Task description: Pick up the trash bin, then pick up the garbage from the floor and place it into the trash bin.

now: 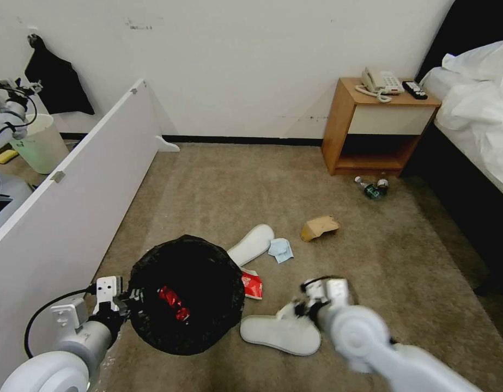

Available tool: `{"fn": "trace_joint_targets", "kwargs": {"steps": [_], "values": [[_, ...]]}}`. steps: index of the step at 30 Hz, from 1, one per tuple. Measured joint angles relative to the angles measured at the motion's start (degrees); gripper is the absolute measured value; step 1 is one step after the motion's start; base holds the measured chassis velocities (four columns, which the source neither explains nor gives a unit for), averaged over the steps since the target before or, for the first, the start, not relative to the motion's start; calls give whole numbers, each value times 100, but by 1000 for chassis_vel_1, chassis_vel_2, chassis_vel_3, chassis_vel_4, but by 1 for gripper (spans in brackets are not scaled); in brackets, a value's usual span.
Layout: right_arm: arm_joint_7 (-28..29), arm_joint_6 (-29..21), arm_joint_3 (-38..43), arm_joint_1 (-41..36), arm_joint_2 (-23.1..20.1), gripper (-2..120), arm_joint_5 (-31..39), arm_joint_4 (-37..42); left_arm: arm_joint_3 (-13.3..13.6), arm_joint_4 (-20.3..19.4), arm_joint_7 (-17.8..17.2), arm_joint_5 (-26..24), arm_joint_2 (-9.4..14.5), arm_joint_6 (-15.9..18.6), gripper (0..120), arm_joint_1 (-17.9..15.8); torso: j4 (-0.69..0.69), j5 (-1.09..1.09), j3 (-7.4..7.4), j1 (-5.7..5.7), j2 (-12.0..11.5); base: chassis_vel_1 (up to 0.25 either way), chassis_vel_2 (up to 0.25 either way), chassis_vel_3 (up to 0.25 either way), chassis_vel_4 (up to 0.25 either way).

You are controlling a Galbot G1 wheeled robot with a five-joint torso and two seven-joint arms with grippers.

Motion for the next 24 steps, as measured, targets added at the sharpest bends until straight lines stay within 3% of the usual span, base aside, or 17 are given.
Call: {"fn": "trace_joint_targets", "kwargs": {"steps": [2,4,7,13,16,24], "values": [[-25,5,60,-33,-31,0,-9,29,6,-1,-3,-16,6,9,0,-1,0,0,0,0,0,0,0,0,0],[-449,112,1022,-564,-487,0,-186,391,95,-5,-48,-210,97,109,0,-17,-1,0,0,0,0,0,0,0,0],[-615,250,1537,-716,-702,0,-229,601,170,12,-118,-433,129,180,0,-59,0,-4,0,0,0,0,0,0,0],[-892,449,2001,-730,-923,0,-301,822,238,35,-165,-746,172,277,0,-84,2,-2,0,0,0,0,0,0,0],[-1302,651,2225,-781,-1120,0,-637,987,271,42,-163,-1058,190,364,0,-73,0,-1,0,0,0,0,0,0,0],[-2091,978,2377,-741,-1371,0,-1071,1208,368,45,-157,-1129,174,495,0,-83,1,-2,0,0,0,0,0,0,0]]}}
